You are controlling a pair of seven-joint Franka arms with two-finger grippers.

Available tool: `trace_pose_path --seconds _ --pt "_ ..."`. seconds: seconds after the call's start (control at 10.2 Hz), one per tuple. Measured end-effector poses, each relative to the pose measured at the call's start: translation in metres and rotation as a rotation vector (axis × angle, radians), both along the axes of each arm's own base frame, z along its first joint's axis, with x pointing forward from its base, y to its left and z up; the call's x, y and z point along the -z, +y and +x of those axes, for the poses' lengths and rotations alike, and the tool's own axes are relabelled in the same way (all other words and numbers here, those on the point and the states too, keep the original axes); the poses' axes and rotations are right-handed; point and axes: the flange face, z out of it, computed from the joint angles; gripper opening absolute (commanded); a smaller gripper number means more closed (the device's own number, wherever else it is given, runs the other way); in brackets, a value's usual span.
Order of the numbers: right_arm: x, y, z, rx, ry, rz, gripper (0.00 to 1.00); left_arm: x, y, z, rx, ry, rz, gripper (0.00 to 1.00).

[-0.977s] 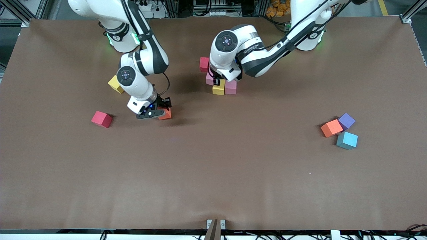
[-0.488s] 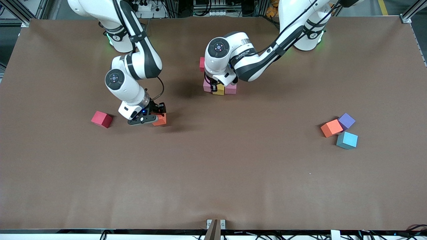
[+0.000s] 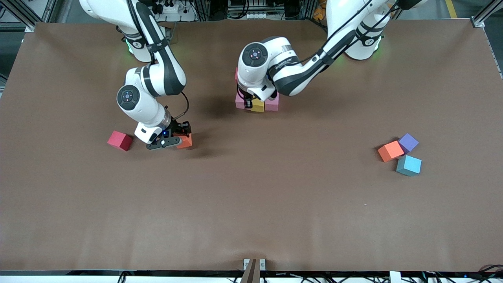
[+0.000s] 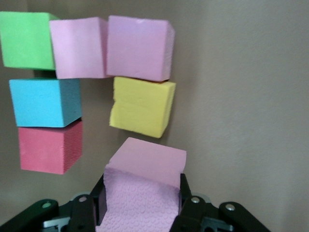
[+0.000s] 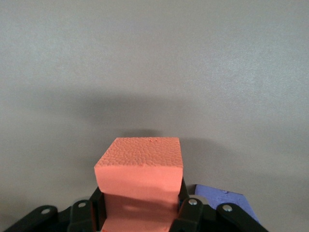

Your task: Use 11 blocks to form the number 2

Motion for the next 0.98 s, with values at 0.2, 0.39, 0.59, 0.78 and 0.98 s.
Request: trace_pose_path --seconds 0.2,0.39,0.59,0.78,0.98 --pt "0.000 0.000 0.000 -0.005 0.001 0.000 0.18 0.000 -0.007 -0.008 0.006 -0.004 -0.015 0.26" --pt "0.000 0.000 0.000 -0.007 0.002 0.000 0.17 0.003 -0.009 -0.008 0.004 -0.003 -0.025 0.25" --pt "0.000 0.000 0.000 -0.009 0.002 0.000 0.17 0.011 -0.010 -0.003 -0.018 -0.004 -0.049 0.25" --pt "0.000 0.000 0.000 -0.010 0.002 0.000 0.17 0.021 -0.013 -0.007 -0.015 0.008 -0.054 0.25" --pt "0.001 0.000 0.000 -0.014 0.002 0.000 0.17 0.027 -0.019 -0.021 0.002 0.017 -0.045 0.25"
